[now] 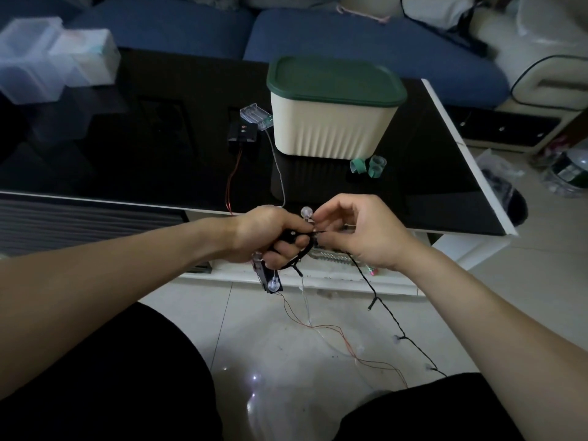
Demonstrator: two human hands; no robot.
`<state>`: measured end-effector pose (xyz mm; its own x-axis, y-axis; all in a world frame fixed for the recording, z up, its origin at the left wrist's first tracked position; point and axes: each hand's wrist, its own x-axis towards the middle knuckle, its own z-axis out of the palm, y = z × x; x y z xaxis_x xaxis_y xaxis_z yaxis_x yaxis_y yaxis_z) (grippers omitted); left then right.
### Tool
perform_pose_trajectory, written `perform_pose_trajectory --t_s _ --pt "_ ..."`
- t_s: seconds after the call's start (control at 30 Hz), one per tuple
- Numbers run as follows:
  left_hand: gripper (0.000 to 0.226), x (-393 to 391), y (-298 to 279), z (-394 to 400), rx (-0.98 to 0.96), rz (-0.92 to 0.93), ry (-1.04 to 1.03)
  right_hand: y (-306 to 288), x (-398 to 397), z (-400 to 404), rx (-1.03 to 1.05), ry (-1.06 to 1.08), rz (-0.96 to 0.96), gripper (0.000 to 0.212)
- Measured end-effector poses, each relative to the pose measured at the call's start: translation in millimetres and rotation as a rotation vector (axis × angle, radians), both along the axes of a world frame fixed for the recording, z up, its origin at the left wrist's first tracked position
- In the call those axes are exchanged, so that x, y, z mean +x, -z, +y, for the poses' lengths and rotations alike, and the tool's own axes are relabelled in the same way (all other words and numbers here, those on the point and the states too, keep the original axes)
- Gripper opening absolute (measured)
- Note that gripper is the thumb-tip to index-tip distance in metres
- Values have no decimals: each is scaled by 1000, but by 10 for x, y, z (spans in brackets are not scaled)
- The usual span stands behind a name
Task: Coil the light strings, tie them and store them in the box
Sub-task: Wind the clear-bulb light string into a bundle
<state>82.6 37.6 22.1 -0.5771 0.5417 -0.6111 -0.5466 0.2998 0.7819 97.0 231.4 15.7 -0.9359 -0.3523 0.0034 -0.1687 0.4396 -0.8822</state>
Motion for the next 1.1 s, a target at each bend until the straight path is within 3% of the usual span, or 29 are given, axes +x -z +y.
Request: perform_pose_trajectory --t_s 0.1,0.2,0.43,0.57,0.8,1.1 --pt "38 -12 -19 -13 68 6 -92 22 -33 8 63 100 53 28" --pt "36 -22 -27 -16 125 66 -174 57 -48 -16 -1 178 -147 22" --pt "36 -114 -66 -79 219 128 -479 105 -72 92 96 48 -284 37" --pt "36 -182 -86 -155 299 98 -616 133 -104 177 107 61 -325 35" --pt "35 -160 -129 -120 368 85 -589 58 -54 -39 215 10 -202 32" --pt "31 -74 -102 -22 288 130 -420 -72 133 -333 300 -144 -95 28"
